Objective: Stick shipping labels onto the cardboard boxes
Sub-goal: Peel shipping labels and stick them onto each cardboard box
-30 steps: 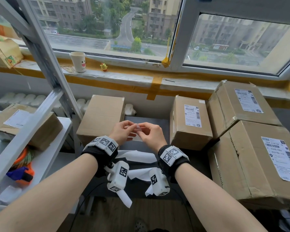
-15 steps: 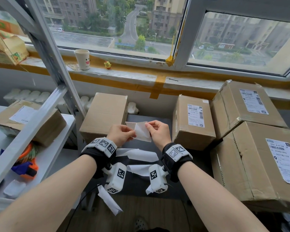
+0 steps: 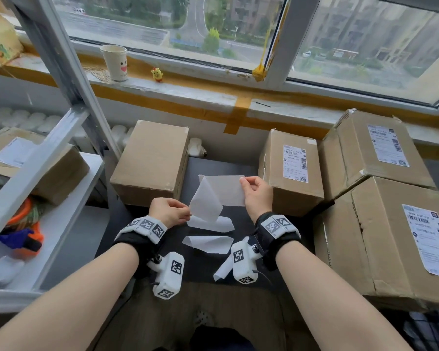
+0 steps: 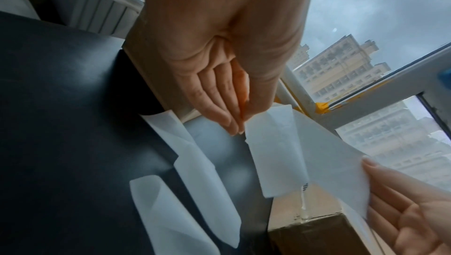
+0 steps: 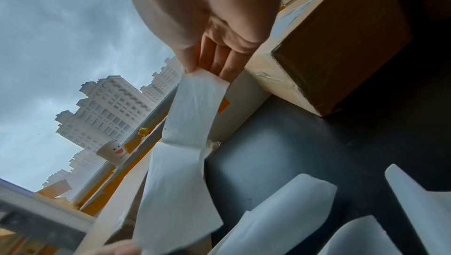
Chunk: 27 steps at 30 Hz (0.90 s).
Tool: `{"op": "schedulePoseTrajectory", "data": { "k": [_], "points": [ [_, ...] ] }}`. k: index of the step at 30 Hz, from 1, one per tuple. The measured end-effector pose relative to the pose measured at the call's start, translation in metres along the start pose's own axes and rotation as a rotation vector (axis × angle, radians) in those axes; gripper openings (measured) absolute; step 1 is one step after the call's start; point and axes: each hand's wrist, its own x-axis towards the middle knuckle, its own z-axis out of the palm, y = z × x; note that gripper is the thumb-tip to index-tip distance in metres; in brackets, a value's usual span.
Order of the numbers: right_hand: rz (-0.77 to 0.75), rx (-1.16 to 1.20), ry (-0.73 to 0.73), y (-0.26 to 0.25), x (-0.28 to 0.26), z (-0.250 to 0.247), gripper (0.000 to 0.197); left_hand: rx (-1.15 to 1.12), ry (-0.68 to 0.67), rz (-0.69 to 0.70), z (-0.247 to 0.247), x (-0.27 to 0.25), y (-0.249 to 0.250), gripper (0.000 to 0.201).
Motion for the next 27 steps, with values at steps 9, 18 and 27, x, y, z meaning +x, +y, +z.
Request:
{"op": "schedulePoseTrajectory", "data": {
  "k": [9,18,27],
  "points": [
    [0.001,-0.096,0.072,0.017,0.011,-0.02,0.016,0.066,0.056,-0.122,0.003,0.018,-0.046,0.017],
    [0.015,-0.127,0.136,0.022,0.026,-0.042,0.017,0.174,0.103,-0.165,0.013,0.026,-0.056,0.017],
    [-0.066,-0.073,0.078,0.004,0.025,-0.039,0.016,0.284,0.072,-0.171,0.013,0.018,-0.034,0.011]
  ]
}}
